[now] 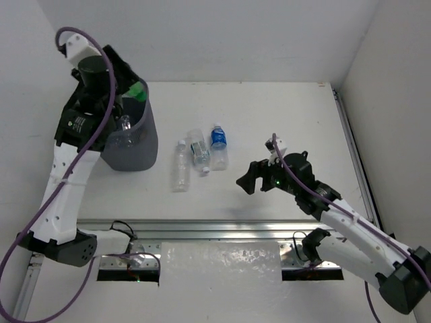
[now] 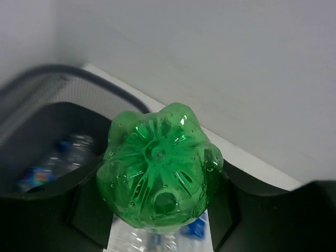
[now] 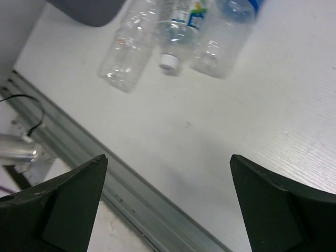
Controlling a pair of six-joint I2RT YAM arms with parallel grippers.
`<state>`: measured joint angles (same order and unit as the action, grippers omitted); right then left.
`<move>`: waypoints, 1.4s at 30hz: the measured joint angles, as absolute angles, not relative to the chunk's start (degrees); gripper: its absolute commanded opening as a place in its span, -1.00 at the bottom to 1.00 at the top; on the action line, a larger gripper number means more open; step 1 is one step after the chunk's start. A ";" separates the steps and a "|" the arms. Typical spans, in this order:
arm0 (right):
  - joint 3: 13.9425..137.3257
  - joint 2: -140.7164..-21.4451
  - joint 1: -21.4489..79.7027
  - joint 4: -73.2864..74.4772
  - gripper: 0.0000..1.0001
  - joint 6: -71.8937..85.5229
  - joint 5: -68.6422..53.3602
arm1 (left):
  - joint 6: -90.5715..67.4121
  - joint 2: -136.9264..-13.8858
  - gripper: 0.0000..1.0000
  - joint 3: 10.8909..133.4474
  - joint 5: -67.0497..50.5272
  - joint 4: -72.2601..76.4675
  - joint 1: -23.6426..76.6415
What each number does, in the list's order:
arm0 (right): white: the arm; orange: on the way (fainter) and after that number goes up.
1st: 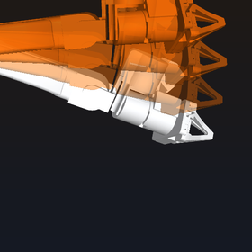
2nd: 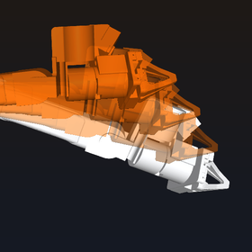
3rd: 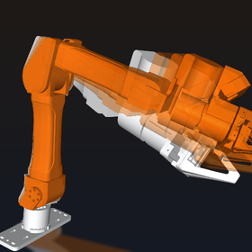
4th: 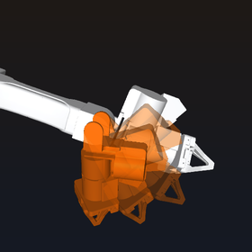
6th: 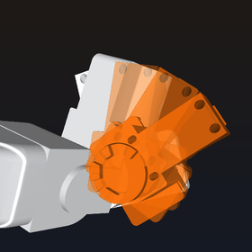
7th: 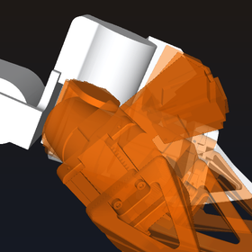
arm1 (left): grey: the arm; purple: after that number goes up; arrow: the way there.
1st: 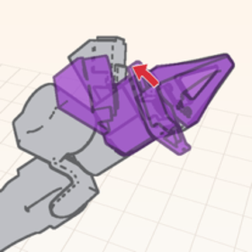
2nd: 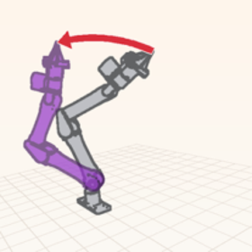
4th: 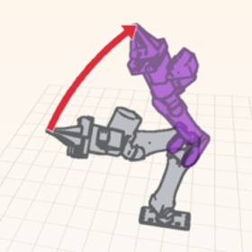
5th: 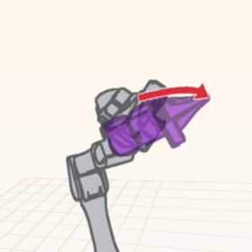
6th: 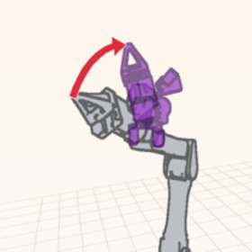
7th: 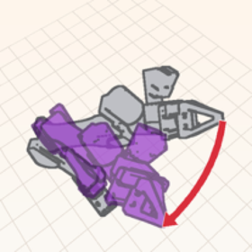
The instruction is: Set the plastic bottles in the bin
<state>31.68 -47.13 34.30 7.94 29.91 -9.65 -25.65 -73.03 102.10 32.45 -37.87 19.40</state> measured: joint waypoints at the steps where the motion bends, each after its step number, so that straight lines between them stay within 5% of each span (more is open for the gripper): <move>1: 31.68 -48.93 34.28 7.51 0.98 29.80 -8.54 | -25.30 -73.25 -0.05 102.87 34.74 -38.83 16.95; 3: 31.86 -52.60 34.28 6.31 0.98 29.45 -6.42 | -24.29 -73.76 0.65 103.11 38.02 -39.86 13.17; 6: 36.34 -62.65 34.26 6.39 0.98 27.83 -3.16 | -23.29 -75.35 0.99 101.27 38.46 -39.88 6.83; 16: 70.83 -102.74 34.24 9.28 0.90 25.34 5.13 | -22.35 -80.49 0.99 98.43 33.98 -41.43 0.03; 23: 82.63 -118.61 33.82 17.47 0.06 25.85 6.74 | -21.89 -70.00 0.99 90.35 16.69 -40.18 1.26; 24: 81.52 -118.17 33.69 16.75 -0.29 26.33 6.68 | -21.89 -68.40 0.99 89.14 14.33 -39.62 2.28; 27: 75.77 -113.73 33.26 15.73 -0.61 26.63 7.49 | -22.20 -64.64 0.99 85.32 7.11 -36.58 9.37; 30: 62.06 -101.97 33.06 11.38 -0.64 26.48 7.81 | -23.20 -63.00 0.99 80.01 -2.24 -31.07 16.86; 35: 36.23 -66.26 32.49 -1.61 -0.73 24.62 -1.67 | -27.38 -63.13 0.99 66.85 -19.29 -19.55 21.58; 42: 30.46 -43.70 32.42 -11.99 -0.70 25.19 -21.45 | -31.64 -66.61 0.99 61.17 -33.43 -5.17 32.58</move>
<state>30.46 -43.70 32.42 -11.99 25.19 -21.45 -31.64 -66.61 61.17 -33.43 -5.17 32.58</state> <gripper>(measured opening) 0.386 0.996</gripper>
